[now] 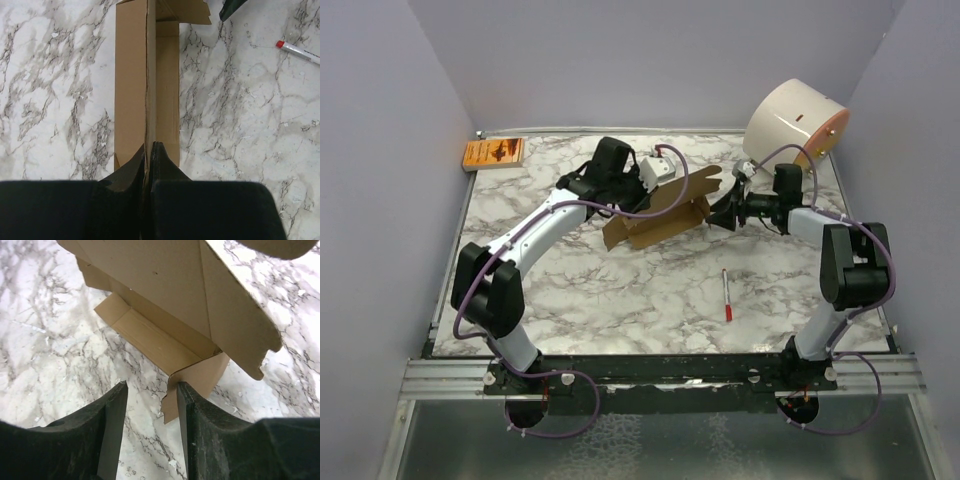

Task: Fold the paper box

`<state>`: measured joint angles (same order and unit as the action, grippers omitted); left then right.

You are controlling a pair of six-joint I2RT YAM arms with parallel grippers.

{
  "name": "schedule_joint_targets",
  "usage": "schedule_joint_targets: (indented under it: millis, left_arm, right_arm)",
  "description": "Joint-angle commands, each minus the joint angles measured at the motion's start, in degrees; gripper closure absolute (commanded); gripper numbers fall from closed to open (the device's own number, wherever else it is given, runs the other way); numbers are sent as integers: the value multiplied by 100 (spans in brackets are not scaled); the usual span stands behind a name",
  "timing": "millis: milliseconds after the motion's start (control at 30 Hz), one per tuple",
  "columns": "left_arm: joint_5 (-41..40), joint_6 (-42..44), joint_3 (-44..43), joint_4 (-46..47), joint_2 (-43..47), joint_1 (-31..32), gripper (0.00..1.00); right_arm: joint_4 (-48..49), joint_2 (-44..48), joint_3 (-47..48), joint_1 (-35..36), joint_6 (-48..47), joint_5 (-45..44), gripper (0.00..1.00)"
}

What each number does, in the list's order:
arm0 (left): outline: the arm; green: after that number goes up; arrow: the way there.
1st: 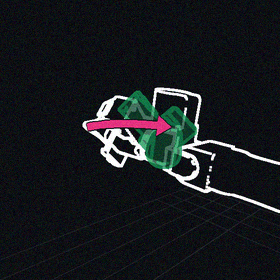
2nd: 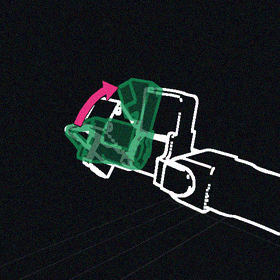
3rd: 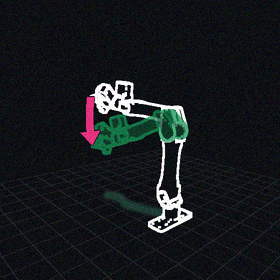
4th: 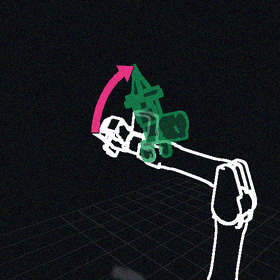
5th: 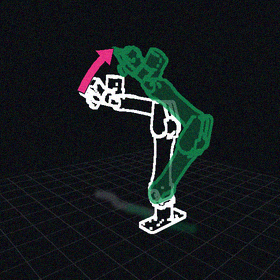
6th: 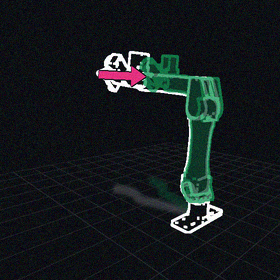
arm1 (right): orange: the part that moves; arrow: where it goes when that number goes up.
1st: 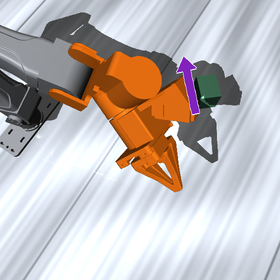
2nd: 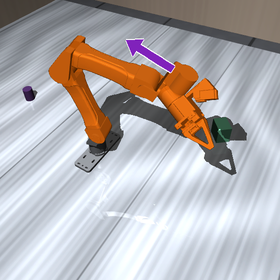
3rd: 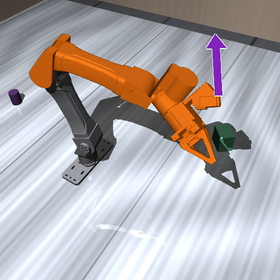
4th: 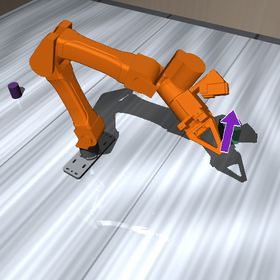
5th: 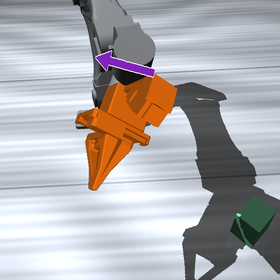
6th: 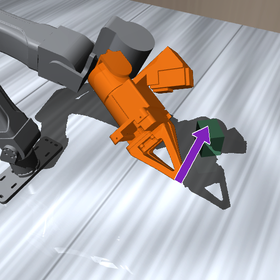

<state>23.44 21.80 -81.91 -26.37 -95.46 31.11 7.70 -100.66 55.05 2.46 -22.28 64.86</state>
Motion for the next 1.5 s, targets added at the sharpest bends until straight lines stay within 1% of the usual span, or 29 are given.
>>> schedule_joint_targets:
  millis: [0, 67, 367, 433, 567, 667, 733, 800, 967, 1067, 1333, 1467]
  left_arm:
    - [-77, 49, 83, -21, 229, 52, 100]
    - [-73, 57, 87, -24, 237, 66, 100]
    - [-46, 94, 107, -19, 265, 105, 100]
    - [-52, 107, 105, -21, 269, 114, 100]
    - [-70, 122, 105, -26, 278, 131, 100]
    - [-84, 128, 105, -34, 278, 140, 100]
    - [-85, 138, 105, -29, 279, 147, 100]
    - [-84, 148, 97, -39, 269, 152, 100]
    - [-90, 151, 114, -51, 282, 169, 100]
    - [-102, 158, 106, -48, 282, 171, 100]
    - [-105, 168, 105, -59, 291, 187, 100]
    - [-106, 175, 99, -61, 291, 198, 100]
  right_arm:
    - [-280, -262, 267, -174, 253, 1009, 54]
    - [-346, -350, 360, -205, 295, 1144, 54]
    - [-455, -405, 582, -211, 415, 1118, 53]
    - [-690, -457, 707, -211, 279, 1129, 53]
    - [-1627, -566, 1126, -211, -508, 1066, 54]
    - [-2377, -714, 1447, -211, -1169, 960, 61]
    - [-2637, -800, 1567, -211, -1397, 913, 66]
    - [-2768, -876, 1644, -211, -1554, 885, 71]
    - [-2975, -968, 1764, -211, -1850, 747, 78]
    - [-3118, -972, 1800, -211, -2110, 684, 84]
    - [-3221, -1016, 1816, -211, -2458, 417, 87]
    - [-3180, -1054, 1793, -211, -2576, 345, 92]
